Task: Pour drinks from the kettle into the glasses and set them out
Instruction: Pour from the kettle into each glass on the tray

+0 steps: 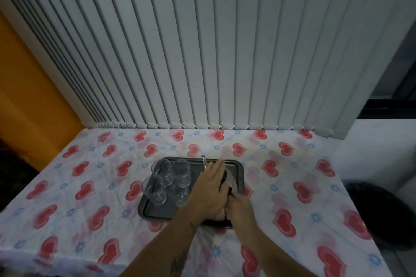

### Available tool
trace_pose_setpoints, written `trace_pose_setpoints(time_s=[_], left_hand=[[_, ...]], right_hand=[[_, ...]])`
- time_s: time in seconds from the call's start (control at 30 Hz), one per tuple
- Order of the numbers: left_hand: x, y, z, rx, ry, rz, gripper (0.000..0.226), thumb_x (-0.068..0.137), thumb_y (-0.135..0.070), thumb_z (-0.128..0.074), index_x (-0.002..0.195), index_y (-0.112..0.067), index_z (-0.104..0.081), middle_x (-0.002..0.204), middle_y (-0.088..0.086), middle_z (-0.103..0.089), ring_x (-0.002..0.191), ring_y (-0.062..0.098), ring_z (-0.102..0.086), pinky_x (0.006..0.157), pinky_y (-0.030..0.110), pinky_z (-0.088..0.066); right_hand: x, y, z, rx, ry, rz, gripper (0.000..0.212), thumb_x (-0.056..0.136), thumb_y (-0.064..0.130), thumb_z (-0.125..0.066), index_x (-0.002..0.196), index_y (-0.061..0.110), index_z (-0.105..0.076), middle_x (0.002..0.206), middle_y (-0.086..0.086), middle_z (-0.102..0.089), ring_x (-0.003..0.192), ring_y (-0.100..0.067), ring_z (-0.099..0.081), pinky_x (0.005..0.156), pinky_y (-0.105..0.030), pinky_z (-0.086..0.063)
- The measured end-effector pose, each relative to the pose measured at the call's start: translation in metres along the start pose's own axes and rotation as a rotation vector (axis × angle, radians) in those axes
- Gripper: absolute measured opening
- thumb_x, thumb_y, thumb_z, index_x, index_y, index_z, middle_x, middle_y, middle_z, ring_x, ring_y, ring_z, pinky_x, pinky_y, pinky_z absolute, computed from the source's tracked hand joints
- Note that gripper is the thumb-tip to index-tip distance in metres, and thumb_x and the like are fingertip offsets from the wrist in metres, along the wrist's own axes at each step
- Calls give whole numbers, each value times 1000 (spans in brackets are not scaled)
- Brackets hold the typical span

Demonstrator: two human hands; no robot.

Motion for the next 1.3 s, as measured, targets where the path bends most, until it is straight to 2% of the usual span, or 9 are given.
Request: trace_pose_setpoints(time_s=[0.13,0.27,0.5,0.6,0.83,0.97,1.07,1.2,1.3], left_hand=[[-19,-3,6,-43,-34,-44,59,101,-37,-31,153,-15,-15,163,-5,-7,150,13,5,120,27,3],[-41,-4,11,-87,-57,-120,57,101,-35,-32,152,-13,-22,162,-3,-14,150,12,2,115,20,4],[-67,13,23,-231,-124,-135,55,101,-37,-34,151,-15,-29,161,-3,-21,149,10,-6,118,23,-3],[-74,23,30,-284,-103,-108,55,100,-39,-34,150,-18,-30,160,-4,-23,149,10,-10,121,31,-9],[-83,30,51,-364,-132,-80,52,101,-35,-37,149,-17,-32,159,-2,-27,147,10,-18,116,22,-9],[-91,23,58,-402,-119,-76,50,102,-36,-34,148,-18,-34,158,-3,-28,146,9,-19,113,20,-11],[-94,16,63,-455,-128,-98,43,102,-30,-36,140,-12,-42,151,2,-38,138,12,-31,98,14,-17],[-95,9,65,-479,-107,-91,50,102,-34,-35,149,-18,-31,159,-2,-26,146,11,-19,111,20,-10],[-94,5,67,-481,-101,-89,50,102,-34,-34,150,-19,-29,159,-2,-24,146,12,-19,110,21,-9]], right_hand=[[-26,4,5,-20,-103,110,28,75,30,-55,48,23,-56,50,0,-54,50,-16,-47,53,-33,-35],[-48,1,6,-86,-187,170,50,88,11,-57,41,25,-48,43,4,-47,42,-10,-38,49,-31,-31],[-68,11,-4,-218,-233,177,37,87,14,-59,50,9,-61,44,-2,-54,41,-12,-46,45,-27,-37],[-76,20,-11,-260,-230,171,34,80,26,-60,62,-1,-68,54,-18,-62,50,-20,-55,54,-34,-43],[-84,49,-20,-391,-230,190,43,87,22,-61,45,18,-55,38,6,-51,46,-17,-47,52,-28,-33],[-90,60,-19,-434,-221,207,44,88,22,-60,45,18,-55,36,7,-50,43,-14,-46,51,-28,-34],[-95,69,-17,-451,-227,214,43,88,21,-60,46,16,-56,42,5,-53,45,-16,-48,52,-28,-35],[-100,78,-12,-480,-228,213,34,89,20,-60,56,9,-63,55,-6,-60,52,-19,-54,54,-29,-39],[-100,83,-7,-503,-225,205,32,89,20,-60,60,9,-67,56,-5,-63,53,-19,-57,56,-30,-44]])
Point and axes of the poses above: each hand's wrist, its own x-axis towards the middle knuckle, its own z-axis out of the back of the hand, y = z × x, the point moved 3 cm from there along x, towards the middle knuckle
